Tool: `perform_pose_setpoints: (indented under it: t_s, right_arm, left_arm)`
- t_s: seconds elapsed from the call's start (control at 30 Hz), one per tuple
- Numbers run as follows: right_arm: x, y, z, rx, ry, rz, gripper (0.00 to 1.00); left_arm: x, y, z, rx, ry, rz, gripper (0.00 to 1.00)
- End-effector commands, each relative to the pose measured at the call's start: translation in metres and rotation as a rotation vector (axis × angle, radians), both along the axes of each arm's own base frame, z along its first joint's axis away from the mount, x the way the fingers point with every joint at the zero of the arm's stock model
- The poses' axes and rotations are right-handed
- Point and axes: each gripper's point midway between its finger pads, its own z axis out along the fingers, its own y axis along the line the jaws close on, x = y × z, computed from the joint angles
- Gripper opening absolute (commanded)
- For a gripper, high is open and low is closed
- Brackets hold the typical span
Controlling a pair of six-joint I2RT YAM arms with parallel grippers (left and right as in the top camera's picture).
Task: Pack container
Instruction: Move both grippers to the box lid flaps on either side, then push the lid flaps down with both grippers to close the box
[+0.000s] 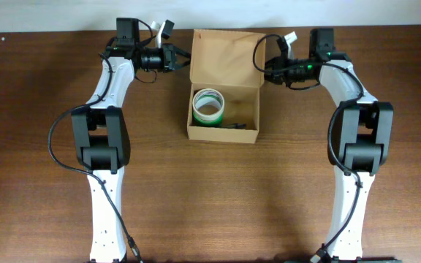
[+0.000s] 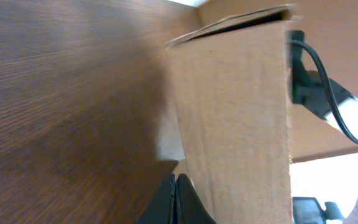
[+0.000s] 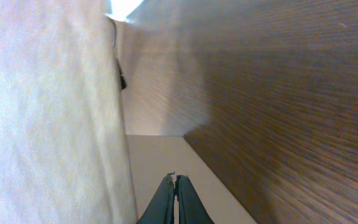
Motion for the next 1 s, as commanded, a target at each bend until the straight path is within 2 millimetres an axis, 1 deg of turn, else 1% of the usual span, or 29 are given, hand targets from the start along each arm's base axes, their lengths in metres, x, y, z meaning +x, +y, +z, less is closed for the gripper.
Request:
perform_pose_setpoints:
  t_s: [0.0, 0.07, 0.17, 0.3, 0.33, 0.4, 0.47, 0.53, 0.6, 0.67, 0.73, 0.8, 0.87, 0.93, 0.97]
  right_arm:
    - [0.003, 0.003, 0.039, 0.057, -0.081, 0.035, 0.04]
    - [0.004, 0.003, 0.053, 0.057, -0.095, 0.030, 0.04]
    - [0.002, 0.003, 0.078, 0.051, -0.138, 0.029, 0.04]
    - [-0.003, 0.003, 0.110, -0.016, -0.176, -0.005, 0.04]
    - [-0.006, 0.003, 0.119, -0.028, -0.186, -0.011, 0.04]
    - [-0.012, 0.006, 0.135, -0.052, -0.206, -0.016, 0.04]
    - [-0.021, 0.010, 0.151, -0.077, -0.238, -0.009, 0.04]
    - [-0.032, 0.014, 0.159, -0.129, -0.243, -0.008, 0.04]
    - [-0.045, 0.015, 0.159, -0.225, -0.228, -0.013, 0.04]
    - [-0.060, 0.017, 0.156, -0.318, -0.210, -0.005, 0.04]
    - [-0.079, 0.021, 0.155, -0.402, -0.187, 0.018, 0.04]
    - [-0.097, 0.022, 0.154, -0.503, -0.175, 0.033, 0.04]
    - [-0.111, 0.020, 0.156, -0.600, -0.165, 0.028, 0.04]
    - [-0.123, 0.017, 0.161, -0.689, -0.169, 0.020, 0.04]
    - [-0.131, 0.015, 0.165, -0.729, -0.172, 0.016, 0.04]
  left_arm:
    - [-0.005, -0.001, 0.021, -0.079, -0.027, -0.058, 0.02]
    - [-0.004, -0.001, 0.029, -0.079, -0.043, -0.058, 0.02]
    - [-0.002, -0.001, 0.048, -0.058, -0.074, -0.043, 0.02]
    - [-0.005, 0.002, 0.084, 0.028, -0.161, 0.000, 0.02]
    - [-0.009, 0.002, 0.093, 0.057, -0.181, 0.005, 0.01]
    - [-0.018, 0.002, 0.103, 0.114, -0.188, 0.015, 0.02]
    - [-0.033, 0.001, 0.113, 0.181, -0.195, 0.007, 0.02]
    - [-0.048, -0.003, 0.123, 0.212, -0.205, -0.017, 0.02]
    - [-0.063, -0.006, 0.131, 0.261, -0.200, -0.028, 0.02]
    - [-0.077, -0.004, 0.132, 0.350, -0.179, -0.024, 0.02]
    - [-0.093, 0.002, 0.128, 0.466, -0.163, -0.031, 0.02]
    - [-0.108, 0.013, 0.122, 0.609, -0.139, -0.029, 0.02]
    - [-0.123, 0.032, 0.115, 0.774, -0.110, -0.022, 0.02]
    - [-0.135, 0.047, 0.112, 0.887, -0.083, -0.020, 0.02]
    - [-0.141, 0.050, 0.113, 0.912, -0.070, -0.022, 0.02]
